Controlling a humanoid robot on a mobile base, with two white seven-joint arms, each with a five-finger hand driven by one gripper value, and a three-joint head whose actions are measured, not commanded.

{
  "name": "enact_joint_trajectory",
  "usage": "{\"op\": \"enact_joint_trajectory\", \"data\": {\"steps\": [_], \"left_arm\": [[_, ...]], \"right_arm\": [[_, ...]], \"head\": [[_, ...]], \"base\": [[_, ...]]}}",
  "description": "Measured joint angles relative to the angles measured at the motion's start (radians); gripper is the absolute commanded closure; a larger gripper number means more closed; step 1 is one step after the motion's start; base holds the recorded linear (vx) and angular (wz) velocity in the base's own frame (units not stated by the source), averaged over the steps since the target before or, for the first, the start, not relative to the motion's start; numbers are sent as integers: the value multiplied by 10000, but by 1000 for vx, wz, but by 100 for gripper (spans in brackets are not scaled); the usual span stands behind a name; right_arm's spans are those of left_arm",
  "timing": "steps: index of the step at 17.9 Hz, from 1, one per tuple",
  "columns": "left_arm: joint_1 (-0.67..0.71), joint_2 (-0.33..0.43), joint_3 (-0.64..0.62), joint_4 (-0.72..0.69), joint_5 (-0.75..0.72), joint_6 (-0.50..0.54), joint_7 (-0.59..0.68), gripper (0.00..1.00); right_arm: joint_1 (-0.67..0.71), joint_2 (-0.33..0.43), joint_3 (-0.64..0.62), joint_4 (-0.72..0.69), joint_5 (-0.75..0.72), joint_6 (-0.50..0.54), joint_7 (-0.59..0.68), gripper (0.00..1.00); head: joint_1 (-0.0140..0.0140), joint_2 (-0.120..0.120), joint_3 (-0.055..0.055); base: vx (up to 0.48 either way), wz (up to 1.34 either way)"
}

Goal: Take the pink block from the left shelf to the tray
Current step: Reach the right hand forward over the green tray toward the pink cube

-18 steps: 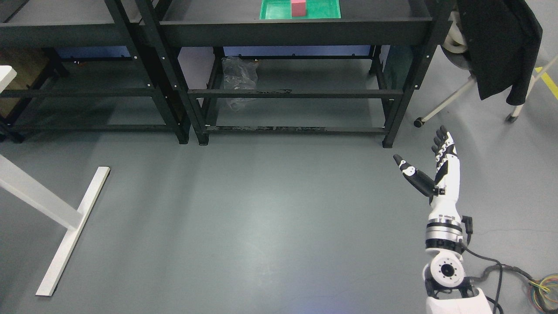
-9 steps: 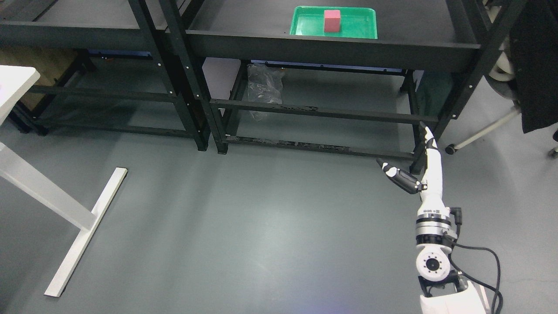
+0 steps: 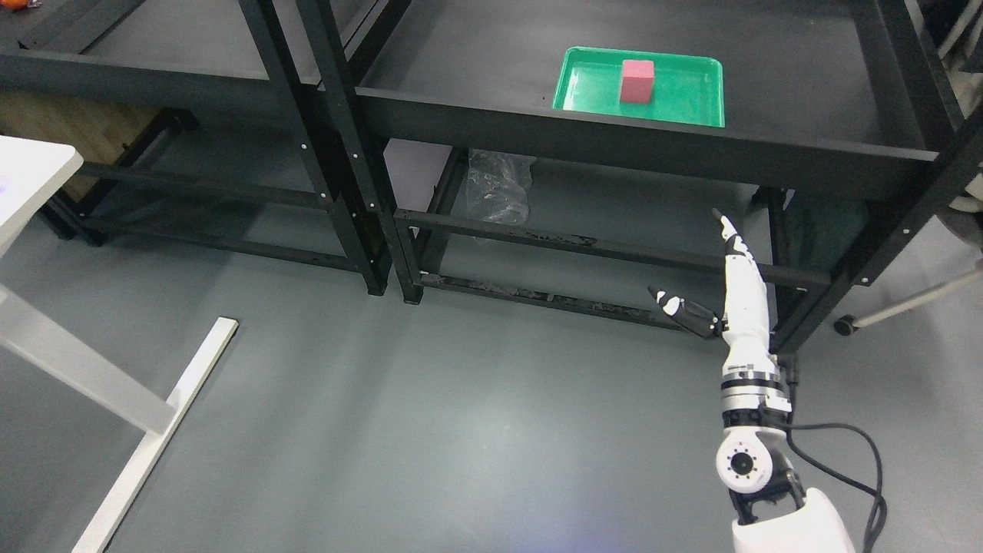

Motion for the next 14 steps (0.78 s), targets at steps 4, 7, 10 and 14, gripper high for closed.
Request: {"op": "enact_joint_trajectory", "data": {"steps": [4, 7, 10, 14], "left_arm": [[-1, 0, 0, 0, 0, 0, 0, 0], [-1, 0, 0, 0, 0, 0, 0, 0], [-1, 0, 0, 0, 0, 0, 0, 0], [-1, 0, 0, 0, 0, 0, 0, 0]], "right_arm": [[-6, -99, 37, -120, 1083, -68, -284, 1], [-8, -189, 57, -224, 1883, -282, -1077, 1], [-8, -255, 75, -292, 2641, -465, -1807, 1], [-9, -325, 91, -354, 3710, -568, -1968, 1]], "head": [[0, 0, 0], [0, 0, 0], [0, 0, 0], [0, 0, 0]], "base": [[326, -15], [327, -66], [335, -45], [321, -43]]}}
